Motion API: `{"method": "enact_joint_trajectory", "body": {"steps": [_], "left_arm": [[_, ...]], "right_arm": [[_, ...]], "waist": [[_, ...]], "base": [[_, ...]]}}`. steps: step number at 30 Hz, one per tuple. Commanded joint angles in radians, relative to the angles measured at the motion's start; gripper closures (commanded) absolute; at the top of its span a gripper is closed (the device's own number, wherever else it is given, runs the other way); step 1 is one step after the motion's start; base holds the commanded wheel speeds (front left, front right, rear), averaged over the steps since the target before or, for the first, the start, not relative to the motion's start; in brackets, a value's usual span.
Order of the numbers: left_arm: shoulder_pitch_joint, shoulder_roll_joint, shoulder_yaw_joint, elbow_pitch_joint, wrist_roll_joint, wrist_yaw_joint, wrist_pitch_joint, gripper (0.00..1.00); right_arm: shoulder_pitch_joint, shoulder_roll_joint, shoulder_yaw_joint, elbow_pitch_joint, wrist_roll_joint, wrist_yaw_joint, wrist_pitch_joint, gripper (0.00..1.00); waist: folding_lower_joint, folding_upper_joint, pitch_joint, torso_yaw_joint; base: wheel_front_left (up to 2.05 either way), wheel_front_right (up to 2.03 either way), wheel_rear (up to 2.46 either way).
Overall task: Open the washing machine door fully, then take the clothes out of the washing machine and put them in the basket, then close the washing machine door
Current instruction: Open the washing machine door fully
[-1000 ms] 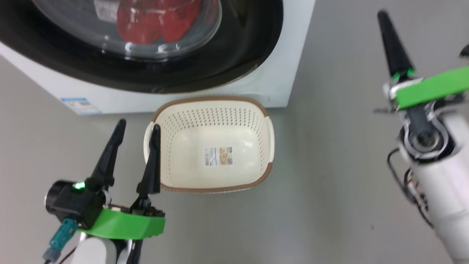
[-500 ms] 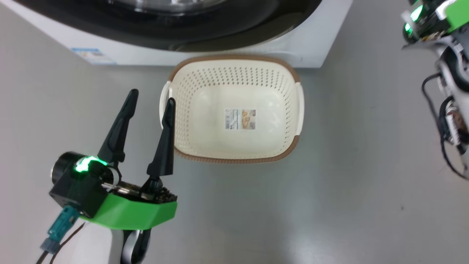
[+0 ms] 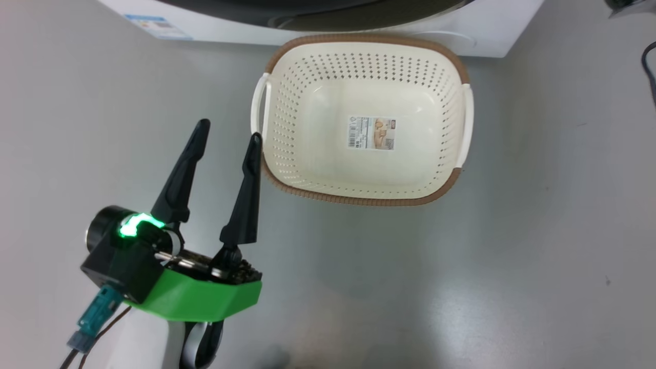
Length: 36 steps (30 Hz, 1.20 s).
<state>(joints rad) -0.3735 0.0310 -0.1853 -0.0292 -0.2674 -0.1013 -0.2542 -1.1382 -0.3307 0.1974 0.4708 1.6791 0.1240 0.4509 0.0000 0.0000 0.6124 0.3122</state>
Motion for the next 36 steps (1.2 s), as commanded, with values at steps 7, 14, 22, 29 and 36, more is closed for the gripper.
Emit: {"method": "enact_joint_trajectory", "body": {"steps": [7, 14, 22, 29, 36], "left_arm": [[-0.009, 0.019, 0.034, -0.02, -0.011, 0.011, -0.008, 0.0], [-0.015, 0.019, 0.04, -0.012, -0.012, 0.015, -0.008, 0.0], [-0.019, 0.019, 0.046, -0.002, -0.011, 0.014, -0.008, 0.0], [-0.022, 0.019, 0.068, 0.005, -0.011, 0.01, -0.008, 0.0], [-0.024, 0.019, 0.083, 0.011, -0.006, 0.006, -0.008, 0.0]], "right_arm": [[-0.041, 0.016, 0.003, -0.008, -0.025, 0.007, 0.065, 1.0], [-0.043, 0.033, 0.021, -0.012, -0.022, 0.007, 0.154, 1.0], [-0.011, 0.046, 0.036, -0.045, -0.041, 0.007, 0.21, 1.0], [0.029, 0.069, 0.042, -0.068, -0.039, 0.007, 0.249, 1.0], [0.067, 0.074, 0.042, -0.082, -0.039, 0.007, 0.287, 1.0]], "waist": [[0.0, 0.0, 0.025, 0.024], [0.0, 0.0, 0.028, 0.01], [0.0, 0.0, 0.012, -0.008], [0.0, 0.0, -0.002, -0.025], [0.0, 0.0, -0.018, -0.03]], "base": [[0.0, 0.0, 0.0], [0.0, 0.0, 0.0], [0.0, 0.0, 0.0], [0.0, 0.0, 0.0], [0.0, 0.0, 0.0]]}}
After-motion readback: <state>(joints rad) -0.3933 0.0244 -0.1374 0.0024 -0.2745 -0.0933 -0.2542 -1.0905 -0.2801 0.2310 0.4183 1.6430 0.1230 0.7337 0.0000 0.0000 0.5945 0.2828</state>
